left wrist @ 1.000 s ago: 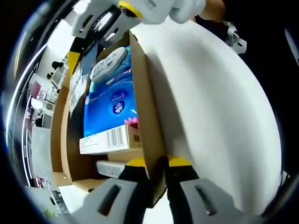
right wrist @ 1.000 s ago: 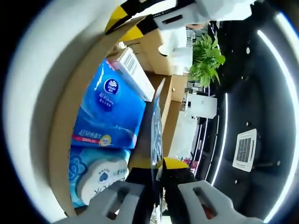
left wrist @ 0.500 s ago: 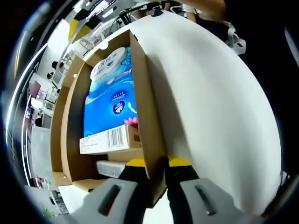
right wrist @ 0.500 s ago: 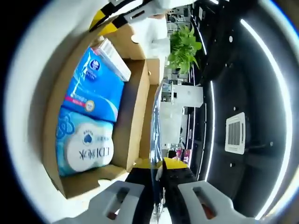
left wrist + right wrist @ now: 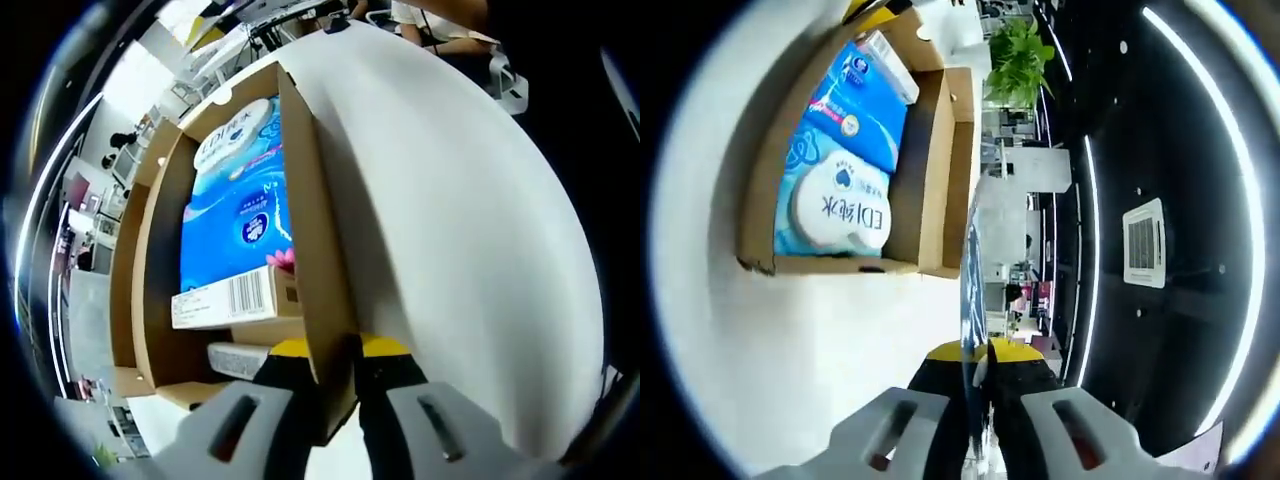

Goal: Operate the shoe box by opening the lid, removing the specified soft item, and placing it in the target area until the item is outside and the box remains undamaged.

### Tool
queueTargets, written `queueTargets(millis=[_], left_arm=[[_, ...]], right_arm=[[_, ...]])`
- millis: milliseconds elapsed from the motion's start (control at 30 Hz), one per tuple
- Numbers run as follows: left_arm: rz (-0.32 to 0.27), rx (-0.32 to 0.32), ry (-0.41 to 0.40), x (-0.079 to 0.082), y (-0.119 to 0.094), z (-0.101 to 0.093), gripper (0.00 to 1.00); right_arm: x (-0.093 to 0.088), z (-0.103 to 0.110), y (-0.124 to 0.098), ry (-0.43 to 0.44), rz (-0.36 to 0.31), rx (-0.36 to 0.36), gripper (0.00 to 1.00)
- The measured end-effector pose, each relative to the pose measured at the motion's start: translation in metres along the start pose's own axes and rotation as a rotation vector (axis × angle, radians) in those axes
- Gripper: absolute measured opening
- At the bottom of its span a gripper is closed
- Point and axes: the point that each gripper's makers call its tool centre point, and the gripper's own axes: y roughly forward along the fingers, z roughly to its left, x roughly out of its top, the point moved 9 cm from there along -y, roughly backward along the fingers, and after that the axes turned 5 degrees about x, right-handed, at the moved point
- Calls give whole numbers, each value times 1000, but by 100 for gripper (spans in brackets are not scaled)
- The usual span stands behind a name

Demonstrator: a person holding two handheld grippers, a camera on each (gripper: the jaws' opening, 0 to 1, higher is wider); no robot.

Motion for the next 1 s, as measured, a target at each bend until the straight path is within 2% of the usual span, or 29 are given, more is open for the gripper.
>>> queueTargets(millis=[200,300,500,767,933,1000], left_arm=[[7,4,8,0,0,0,12],[19,11,17,-1,0,1,12],[18,11,12,-2,-1,3,12],[20,12,13,-1,-1,2,12],[20,7,9,-2,-1,2,12],[20,6,6,-2,-1,1,12]], right_arm=[[-13,11,3,3,4,22,1],[-17,23,6,-27,34,48,1],[-28,34,14,12,28,82,1],[-49,54,29,94,-3,166,1],[-54,66,37,51,22,201,1],[-54,73,41,48,8,222,1]])
